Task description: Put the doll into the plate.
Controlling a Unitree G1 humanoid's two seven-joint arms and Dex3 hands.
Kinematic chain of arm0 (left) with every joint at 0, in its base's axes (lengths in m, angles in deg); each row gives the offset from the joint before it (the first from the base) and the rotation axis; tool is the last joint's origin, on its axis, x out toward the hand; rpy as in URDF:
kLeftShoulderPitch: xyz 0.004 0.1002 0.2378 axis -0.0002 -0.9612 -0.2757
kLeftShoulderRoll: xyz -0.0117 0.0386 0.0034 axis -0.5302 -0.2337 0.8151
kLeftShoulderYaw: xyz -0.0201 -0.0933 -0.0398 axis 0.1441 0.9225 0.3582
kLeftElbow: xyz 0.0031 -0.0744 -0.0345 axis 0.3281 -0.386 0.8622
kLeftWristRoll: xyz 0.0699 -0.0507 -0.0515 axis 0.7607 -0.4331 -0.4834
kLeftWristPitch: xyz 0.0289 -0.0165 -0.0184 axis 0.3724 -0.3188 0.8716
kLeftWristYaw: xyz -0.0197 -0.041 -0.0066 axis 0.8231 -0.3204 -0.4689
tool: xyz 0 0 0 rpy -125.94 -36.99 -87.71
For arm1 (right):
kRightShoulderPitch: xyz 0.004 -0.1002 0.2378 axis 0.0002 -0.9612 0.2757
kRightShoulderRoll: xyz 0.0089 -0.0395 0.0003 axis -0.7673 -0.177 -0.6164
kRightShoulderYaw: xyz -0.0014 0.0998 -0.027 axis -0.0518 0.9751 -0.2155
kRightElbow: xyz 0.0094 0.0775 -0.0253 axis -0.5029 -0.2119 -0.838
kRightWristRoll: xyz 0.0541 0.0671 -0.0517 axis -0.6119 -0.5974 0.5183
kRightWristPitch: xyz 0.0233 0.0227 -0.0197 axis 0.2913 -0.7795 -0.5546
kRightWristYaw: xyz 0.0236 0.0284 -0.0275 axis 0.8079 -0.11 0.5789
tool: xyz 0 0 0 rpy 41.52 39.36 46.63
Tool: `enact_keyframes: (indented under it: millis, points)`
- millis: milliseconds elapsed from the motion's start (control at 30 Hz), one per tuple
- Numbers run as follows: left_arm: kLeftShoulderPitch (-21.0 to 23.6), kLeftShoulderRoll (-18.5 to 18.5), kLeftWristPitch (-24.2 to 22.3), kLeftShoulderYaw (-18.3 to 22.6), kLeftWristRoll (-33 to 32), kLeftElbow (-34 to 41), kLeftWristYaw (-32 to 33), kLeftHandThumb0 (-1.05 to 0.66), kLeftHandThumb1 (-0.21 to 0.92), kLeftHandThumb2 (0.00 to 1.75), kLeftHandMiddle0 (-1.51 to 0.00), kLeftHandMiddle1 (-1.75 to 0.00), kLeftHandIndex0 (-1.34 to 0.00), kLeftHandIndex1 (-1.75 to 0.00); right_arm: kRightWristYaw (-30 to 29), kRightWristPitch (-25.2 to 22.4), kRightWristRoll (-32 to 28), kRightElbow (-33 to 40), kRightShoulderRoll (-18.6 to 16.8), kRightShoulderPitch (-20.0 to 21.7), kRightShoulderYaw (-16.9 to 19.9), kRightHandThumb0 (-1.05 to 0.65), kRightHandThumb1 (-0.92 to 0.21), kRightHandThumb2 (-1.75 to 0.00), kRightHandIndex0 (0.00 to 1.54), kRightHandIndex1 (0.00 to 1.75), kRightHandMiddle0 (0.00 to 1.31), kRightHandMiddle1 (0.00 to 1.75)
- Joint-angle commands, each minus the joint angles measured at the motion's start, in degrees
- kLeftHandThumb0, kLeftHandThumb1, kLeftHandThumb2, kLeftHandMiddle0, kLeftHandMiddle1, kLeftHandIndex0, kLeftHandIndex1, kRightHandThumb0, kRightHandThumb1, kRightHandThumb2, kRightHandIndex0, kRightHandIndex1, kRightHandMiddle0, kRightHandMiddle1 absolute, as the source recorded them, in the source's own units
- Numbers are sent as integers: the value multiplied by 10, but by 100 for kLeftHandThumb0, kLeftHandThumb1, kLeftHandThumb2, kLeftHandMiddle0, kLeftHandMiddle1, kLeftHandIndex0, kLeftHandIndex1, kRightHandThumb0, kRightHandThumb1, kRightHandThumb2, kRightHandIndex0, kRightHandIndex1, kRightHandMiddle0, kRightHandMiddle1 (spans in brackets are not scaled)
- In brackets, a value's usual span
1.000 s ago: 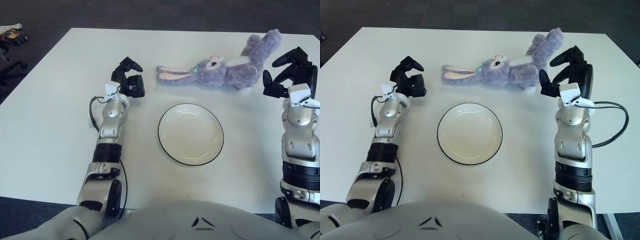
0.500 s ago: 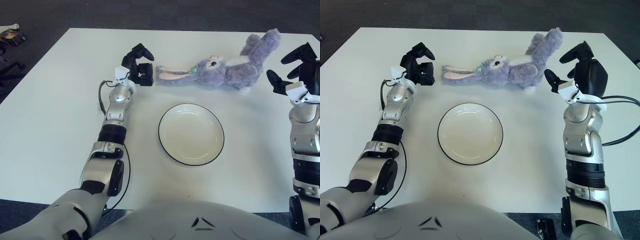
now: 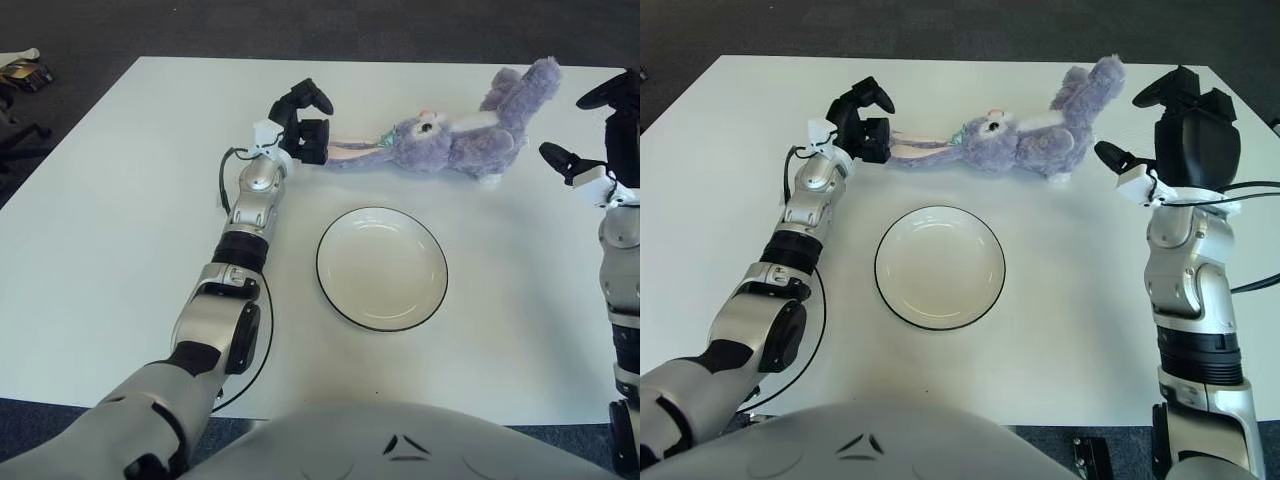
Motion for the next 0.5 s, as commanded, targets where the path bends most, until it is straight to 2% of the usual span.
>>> enact_keyframes:
  millis: [0, 67, 233, 333, 467]
  points:
    - [21, 7, 5, -2, -4, -13, -10, -51, 22, 143, -134, -175, -69, -175, 27, -12, 17, 22, 19, -7, 5, -72, -50, -95, 0, 119, 0, 128]
    - [26, 12, 5, -2, -4, -18, -9, -52, 22, 144, -133, -175, -69, -175, 47, -20, 20, 29, 27, -7, 6, -73, -51, -93, 0, 116, 0, 124]
    - [42, 24, 9, -4, -4, -34, -12, -52, 21, 145, -133, -175, -70, -175, 87, -30, 25, 41, 44, -7, 5, -81, -58, -84, 0, 95, 0, 112]
    - [50, 29, 14, -3, -5, -47, -17, -52, 21, 145, -133, -175, -70, -175, 108, -29, 28, 42, 56, -6, 4, -83, -60, -80, 0, 90, 0, 107]
    - [63, 36, 20, -3, -10, -65, -33, -52, 21, 145, -133, -175, -70, -175, 133, -18, 29, 37, 78, -2, 0, -88, -61, -77, 0, 96, 0, 102]
